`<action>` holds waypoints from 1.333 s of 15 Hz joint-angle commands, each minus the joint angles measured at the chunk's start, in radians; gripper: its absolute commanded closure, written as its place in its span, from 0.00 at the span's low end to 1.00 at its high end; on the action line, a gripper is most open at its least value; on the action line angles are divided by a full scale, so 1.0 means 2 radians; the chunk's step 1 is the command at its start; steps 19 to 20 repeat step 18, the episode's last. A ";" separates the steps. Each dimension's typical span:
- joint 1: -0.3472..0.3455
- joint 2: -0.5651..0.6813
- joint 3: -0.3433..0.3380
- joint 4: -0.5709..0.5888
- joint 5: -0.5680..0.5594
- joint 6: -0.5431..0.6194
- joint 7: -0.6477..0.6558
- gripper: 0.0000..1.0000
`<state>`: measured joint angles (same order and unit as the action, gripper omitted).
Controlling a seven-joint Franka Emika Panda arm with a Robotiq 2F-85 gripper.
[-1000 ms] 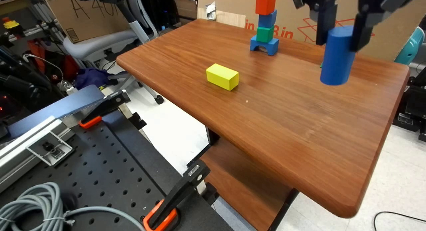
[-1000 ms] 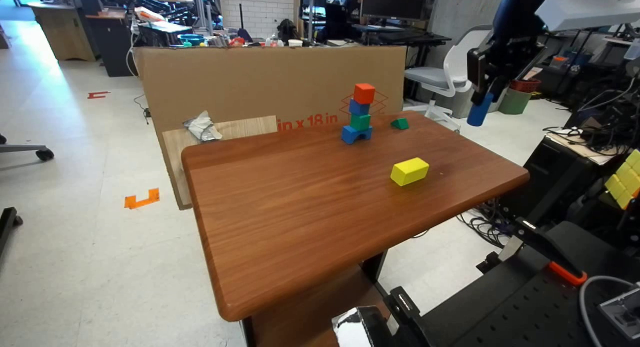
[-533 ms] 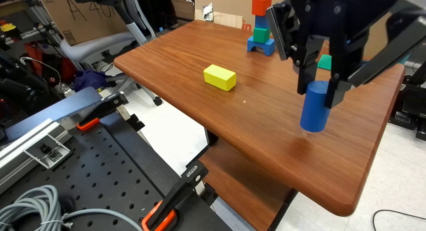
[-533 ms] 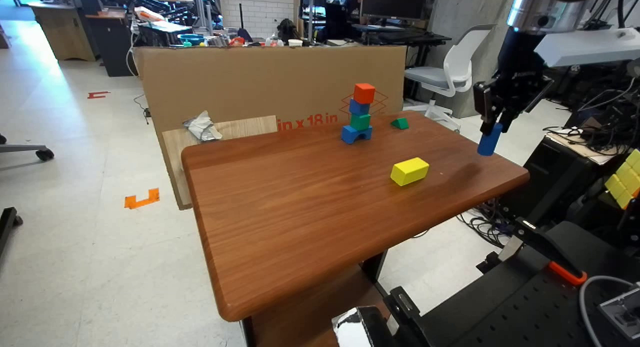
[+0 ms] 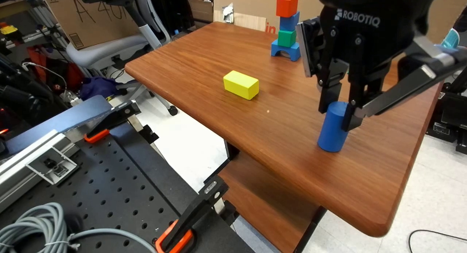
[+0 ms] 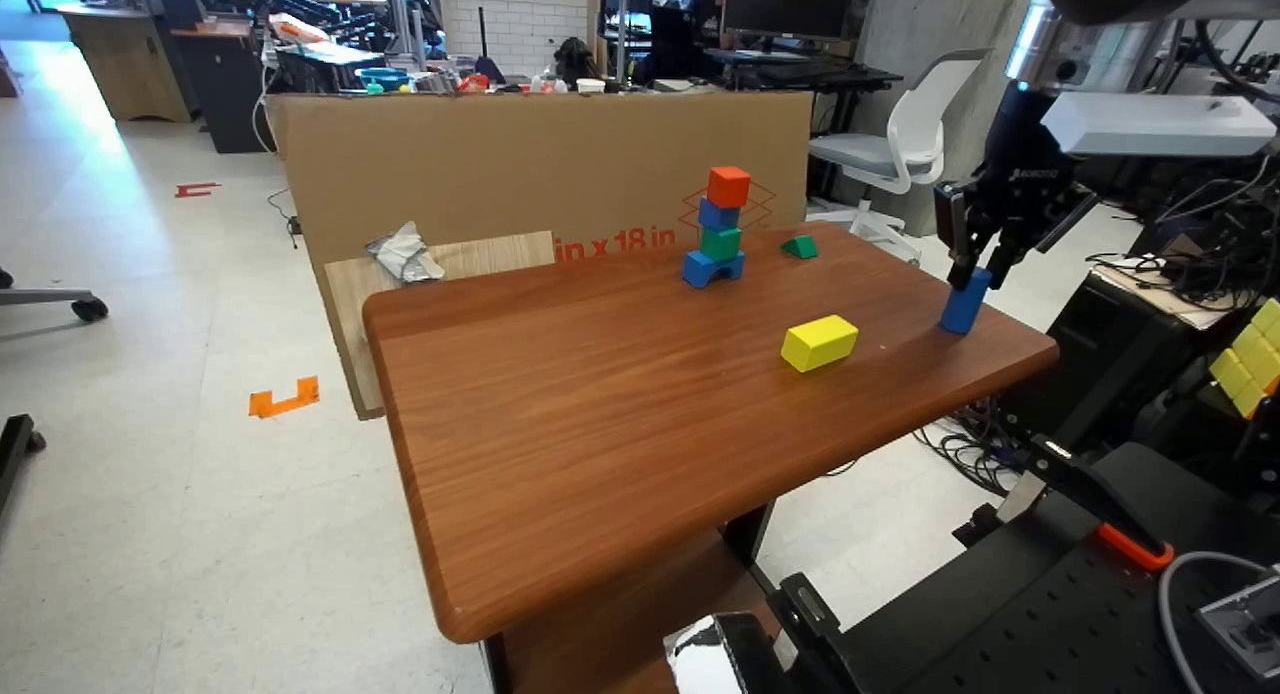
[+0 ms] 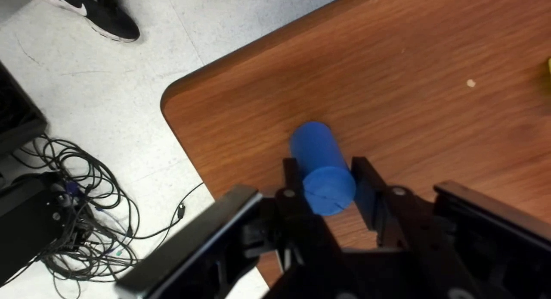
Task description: Unstack the yellow and blue blocks
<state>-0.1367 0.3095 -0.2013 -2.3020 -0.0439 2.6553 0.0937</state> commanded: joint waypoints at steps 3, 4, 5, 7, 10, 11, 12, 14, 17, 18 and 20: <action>-0.020 0.012 0.027 0.014 0.053 -0.013 -0.032 0.92; -0.021 0.008 0.030 0.012 0.055 -0.012 -0.041 0.42; -0.017 0.003 0.029 0.012 0.050 -0.016 -0.042 0.41; -0.010 -0.009 0.026 0.019 0.036 -0.043 -0.039 0.27; 0.006 -0.038 0.018 0.039 0.005 -0.090 -0.027 0.06; 0.012 -0.048 0.016 0.049 -0.011 -0.107 -0.020 0.00; 0.010 -0.060 0.025 0.058 -0.007 -0.120 -0.029 0.00; 0.013 -0.075 0.035 0.085 0.003 -0.154 -0.032 0.00; 0.013 -0.074 0.038 0.088 0.003 -0.147 -0.030 0.00; 0.015 -0.079 0.039 0.092 0.003 -0.154 -0.030 0.00; 0.015 -0.079 0.039 0.092 0.003 -0.154 -0.030 0.00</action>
